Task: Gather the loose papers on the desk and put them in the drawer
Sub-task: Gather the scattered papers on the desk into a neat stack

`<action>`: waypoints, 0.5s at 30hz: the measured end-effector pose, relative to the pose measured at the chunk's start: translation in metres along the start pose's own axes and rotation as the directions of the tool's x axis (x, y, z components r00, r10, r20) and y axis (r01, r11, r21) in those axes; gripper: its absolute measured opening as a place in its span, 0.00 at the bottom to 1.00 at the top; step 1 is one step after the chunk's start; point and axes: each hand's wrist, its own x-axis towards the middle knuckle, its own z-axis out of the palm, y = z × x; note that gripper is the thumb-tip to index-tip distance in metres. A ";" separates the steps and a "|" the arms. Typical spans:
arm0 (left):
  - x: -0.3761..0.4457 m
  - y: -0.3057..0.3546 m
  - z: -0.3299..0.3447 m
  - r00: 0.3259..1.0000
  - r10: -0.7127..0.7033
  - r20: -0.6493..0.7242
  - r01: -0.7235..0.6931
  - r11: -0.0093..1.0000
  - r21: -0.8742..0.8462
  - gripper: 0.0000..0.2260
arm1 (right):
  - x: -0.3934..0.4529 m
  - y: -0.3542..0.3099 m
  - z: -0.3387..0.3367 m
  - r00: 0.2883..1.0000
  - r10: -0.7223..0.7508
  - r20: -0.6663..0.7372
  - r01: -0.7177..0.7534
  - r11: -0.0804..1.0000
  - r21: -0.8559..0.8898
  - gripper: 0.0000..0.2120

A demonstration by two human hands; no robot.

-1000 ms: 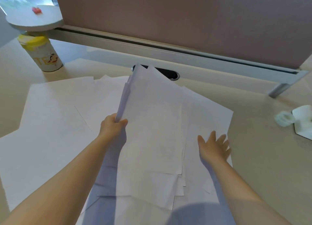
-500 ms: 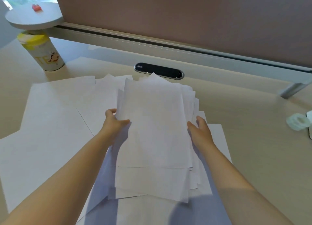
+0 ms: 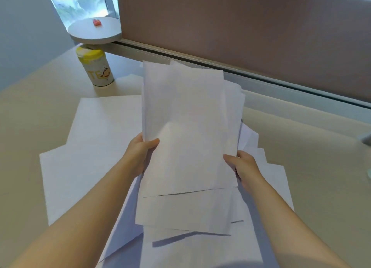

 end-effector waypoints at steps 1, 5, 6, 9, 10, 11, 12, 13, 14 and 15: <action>0.002 0.002 -0.007 0.999 -0.031 -0.008 0.031 0.999 -0.009 0.15 | -0.001 -0.004 0.004 1.000 -0.018 0.005 0.018 1.000 -0.020 0.05; -0.006 -0.003 -0.036 0.991 -0.110 -0.080 0.109 0.994 -0.011 0.17 | 0.000 -0.006 0.028 0.995 -0.008 0.096 0.010 1.000 -0.024 0.03; -0.009 -0.004 -0.047 0.987 -0.117 -0.107 0.116 0.993 -0.014 0.16 | 0.001 -0.007 0.039 0.991 -0.004 0.132 0.007 1.000 -0.025 0.05; -0.014 -0.010 -0.083 0.957 -0.061 -0.284 0.068 0.998 0.015 0.11 | -0.002 -0.012 0.079 0.969 0.000 0.247 0.025 0.995 -0.099 0.11; -0.015 -0.014 -0.092 0.931 -0.020 -0.366 0.051 0.996 0.076 0.06 | -0.003 -0.010 0.092 0.964 -0.002 0.268 0.042 0.989 -0.142 0.10; -0.014 -0.019 -0.102 0.895 0.026 -0.446 0.060 0.982 0.179 0.03 | -0.006 -0.008 0.104 0.955 0.001 0.296 0.062 0.977 -0.204 0.07; -0.014 -0.024 -0.113 0.864 0.060 -0.500 0.116 0.943 0.313 0.02 | -0.007 -0.004 0.115 0.947 0.001 0.321 0.087 0.961 -0.262 0.06; -0.015 -0.029 -0.122 0.841 0.077 -0.536 0.203 0.873 0.444 0.04 | -0.011 -0.003 0.124 0.942 0.012 0.336 0.103 0.941 -0.322 0.10; -0.016 -0.034 -0.131 0.819 0.079 -0.569 0.294 0.794 0.533 0.07 | -0.012 0.000 0.133 0.938 0.014 0.347 0.117 0.927 -0.355 0.13; -0.017 -0.038 -0.139 0.801 0.077 -0.594 0.355 0.738 0.574 0.09 | -0.014 0.001 0.141 0.935 0.017 0.354 0.125 0.918 -0.376 0.12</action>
